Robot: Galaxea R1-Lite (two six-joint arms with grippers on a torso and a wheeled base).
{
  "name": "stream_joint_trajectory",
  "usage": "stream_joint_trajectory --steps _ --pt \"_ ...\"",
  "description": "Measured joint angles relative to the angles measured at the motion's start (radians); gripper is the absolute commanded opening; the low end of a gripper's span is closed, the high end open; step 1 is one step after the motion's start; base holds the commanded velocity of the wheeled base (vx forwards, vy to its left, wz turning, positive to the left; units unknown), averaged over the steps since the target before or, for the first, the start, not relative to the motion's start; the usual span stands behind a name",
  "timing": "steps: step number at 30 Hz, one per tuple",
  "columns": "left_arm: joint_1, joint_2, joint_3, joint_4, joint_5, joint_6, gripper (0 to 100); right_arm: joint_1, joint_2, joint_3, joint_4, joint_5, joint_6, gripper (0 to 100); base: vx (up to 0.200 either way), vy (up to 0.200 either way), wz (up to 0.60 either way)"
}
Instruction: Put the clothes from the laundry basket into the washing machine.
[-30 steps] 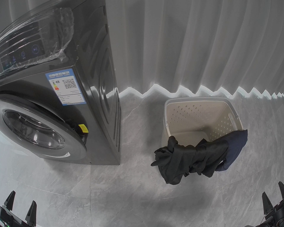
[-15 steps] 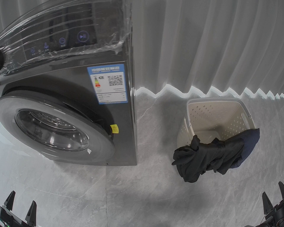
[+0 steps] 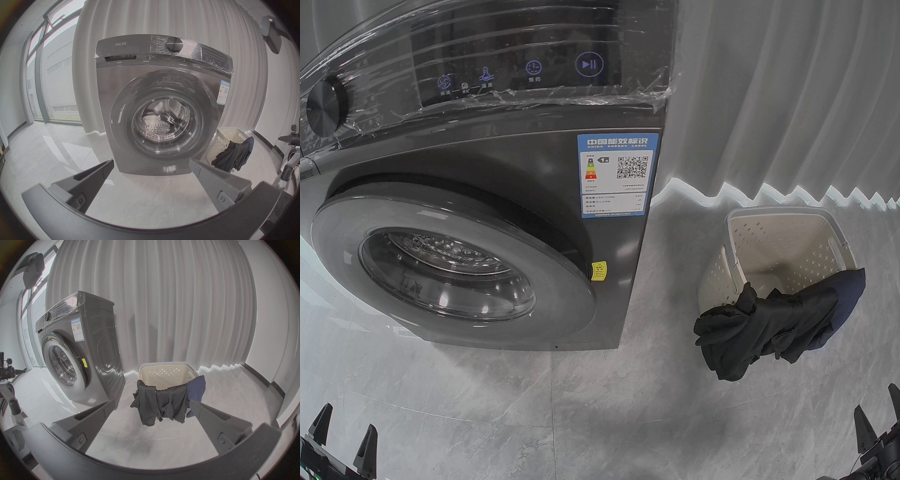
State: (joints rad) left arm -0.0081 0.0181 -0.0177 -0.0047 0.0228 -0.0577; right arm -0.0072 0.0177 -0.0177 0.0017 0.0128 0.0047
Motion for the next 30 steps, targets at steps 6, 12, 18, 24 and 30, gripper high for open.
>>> stream_joint_trajectory --steps 6,12,18,24,30 --pt "0.0 0.0 0.0 0.001 0.0 0.0 100 0.0 0.0 0.0 0.0 0.0 0.0 100 0.0 0.0 0.0" --pt "0.0 0.0 0.0 0.001 0.0 0.0 100 0.001 0.0 0.0 0.0 0.0 0.0 100 0.0 0.2 0.0" --pt "0.001 0.0 0.0 0.0 0.0 0.0 100 0.001 0.0 0.0 0.0 0.0 0.0 100 0.0 0.2 0.0" --pt "0.0 0.0 0.0 0.0 0.0 0.0 100 0.0 0.0 0.0 0.0 0.0 0.0 100 0.0 0.2 0.0" --pt "0.0 0.0 0.0 0.001 0.0 0.0 100 0.0 0.0 0.0 0.0 0.0 0.0 100 0.0 0.2 0.0"
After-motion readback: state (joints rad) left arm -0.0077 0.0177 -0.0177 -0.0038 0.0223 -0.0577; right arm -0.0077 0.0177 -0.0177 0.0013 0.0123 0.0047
